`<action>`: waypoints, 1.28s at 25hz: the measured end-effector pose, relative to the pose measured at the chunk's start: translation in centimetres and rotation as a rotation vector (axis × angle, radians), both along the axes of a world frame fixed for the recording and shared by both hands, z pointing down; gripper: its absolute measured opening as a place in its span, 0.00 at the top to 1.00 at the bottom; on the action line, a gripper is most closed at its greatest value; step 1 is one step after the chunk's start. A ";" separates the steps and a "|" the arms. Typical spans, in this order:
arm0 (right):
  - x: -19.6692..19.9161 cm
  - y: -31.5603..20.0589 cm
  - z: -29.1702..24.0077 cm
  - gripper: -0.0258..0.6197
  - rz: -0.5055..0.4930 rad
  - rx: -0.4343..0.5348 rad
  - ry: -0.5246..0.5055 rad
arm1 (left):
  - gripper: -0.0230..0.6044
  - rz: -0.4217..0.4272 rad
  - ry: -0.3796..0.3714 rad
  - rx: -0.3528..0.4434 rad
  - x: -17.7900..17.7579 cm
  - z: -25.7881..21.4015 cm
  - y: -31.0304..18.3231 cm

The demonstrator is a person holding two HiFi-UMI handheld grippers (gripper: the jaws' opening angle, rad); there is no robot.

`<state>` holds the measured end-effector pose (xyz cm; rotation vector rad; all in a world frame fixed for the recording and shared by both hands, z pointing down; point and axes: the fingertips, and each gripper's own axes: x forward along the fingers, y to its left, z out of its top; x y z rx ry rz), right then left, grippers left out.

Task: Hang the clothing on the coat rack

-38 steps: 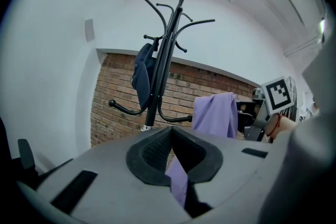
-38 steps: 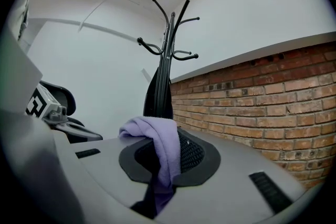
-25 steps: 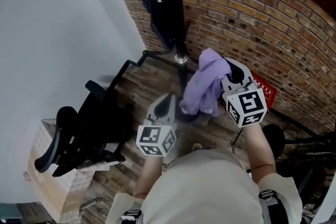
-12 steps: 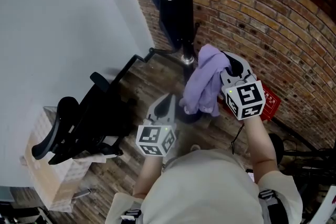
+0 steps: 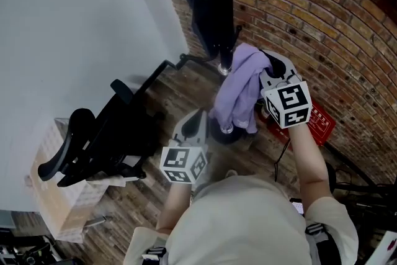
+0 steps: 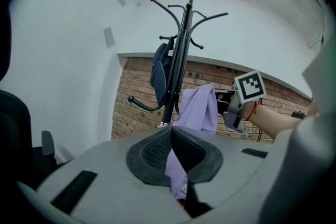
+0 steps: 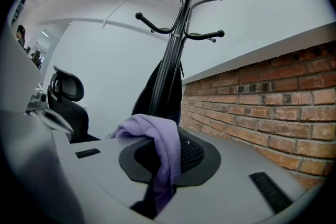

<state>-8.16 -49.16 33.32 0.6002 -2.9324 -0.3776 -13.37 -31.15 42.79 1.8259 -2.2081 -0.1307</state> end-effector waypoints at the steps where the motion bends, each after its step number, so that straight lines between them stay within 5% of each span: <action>1: -0.2 -0.2 0.1 0.92 -0.001 -0.001 0.003 | 0.96 -0.002 -0.002 0.001 0.0 -0.1 -0.1; 22: -2.8 -5.2 -0.2 0.91 -0.012 0.047 0.054 | 0.96 -0.016 -0.012 -0.006 -0.5 -0.2 -1.4; 32: 0.1 -9.0 5.4 0.91 0.094 -0.119 0.061 | 0.96 -0.014 -0.016 -0.005 -0.4 -0.3 -1.5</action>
